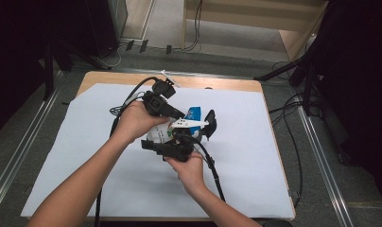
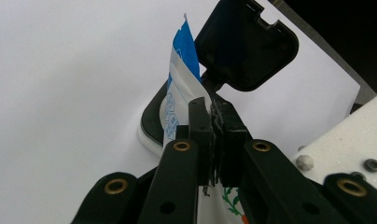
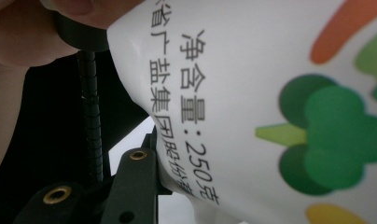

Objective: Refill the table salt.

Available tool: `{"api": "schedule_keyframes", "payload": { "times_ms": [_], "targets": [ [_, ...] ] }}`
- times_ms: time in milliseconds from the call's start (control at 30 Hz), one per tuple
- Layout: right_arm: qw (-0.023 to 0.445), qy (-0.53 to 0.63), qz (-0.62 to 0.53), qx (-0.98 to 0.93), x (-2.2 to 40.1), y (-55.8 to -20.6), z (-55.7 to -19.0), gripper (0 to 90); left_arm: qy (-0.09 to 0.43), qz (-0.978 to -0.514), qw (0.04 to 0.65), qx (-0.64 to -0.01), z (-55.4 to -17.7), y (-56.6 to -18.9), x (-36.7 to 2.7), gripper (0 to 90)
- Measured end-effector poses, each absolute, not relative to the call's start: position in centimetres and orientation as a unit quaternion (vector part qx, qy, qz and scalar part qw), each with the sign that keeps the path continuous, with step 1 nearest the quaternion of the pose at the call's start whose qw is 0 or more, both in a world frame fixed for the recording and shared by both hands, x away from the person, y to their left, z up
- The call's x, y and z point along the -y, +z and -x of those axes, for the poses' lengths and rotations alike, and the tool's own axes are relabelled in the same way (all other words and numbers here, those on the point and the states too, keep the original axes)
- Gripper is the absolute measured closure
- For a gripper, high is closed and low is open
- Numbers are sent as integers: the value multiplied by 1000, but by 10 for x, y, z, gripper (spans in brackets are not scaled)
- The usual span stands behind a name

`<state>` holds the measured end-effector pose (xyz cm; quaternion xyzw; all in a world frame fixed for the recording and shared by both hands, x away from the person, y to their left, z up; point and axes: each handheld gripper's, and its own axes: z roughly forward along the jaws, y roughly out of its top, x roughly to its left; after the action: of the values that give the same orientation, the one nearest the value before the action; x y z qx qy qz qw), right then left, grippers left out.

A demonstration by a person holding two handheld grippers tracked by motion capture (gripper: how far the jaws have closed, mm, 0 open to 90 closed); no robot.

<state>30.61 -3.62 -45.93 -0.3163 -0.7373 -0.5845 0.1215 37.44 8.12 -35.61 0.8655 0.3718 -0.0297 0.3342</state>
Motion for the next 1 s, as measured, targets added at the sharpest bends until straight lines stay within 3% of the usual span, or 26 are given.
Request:
{"api": "schedule_keyframes", "payload": {
  "times_ms": [700, 1000],
  "targets": [
    [101, -572, 315, 751, 34, -469, -304, 658, -32, -854, 362, -372, -370, -367, -93, 874],
    [64, -549, 311, 773, 31, -478, -301, 659, -32, -845, 382, -373, -366, -376, -101, 875]
  ]
}}
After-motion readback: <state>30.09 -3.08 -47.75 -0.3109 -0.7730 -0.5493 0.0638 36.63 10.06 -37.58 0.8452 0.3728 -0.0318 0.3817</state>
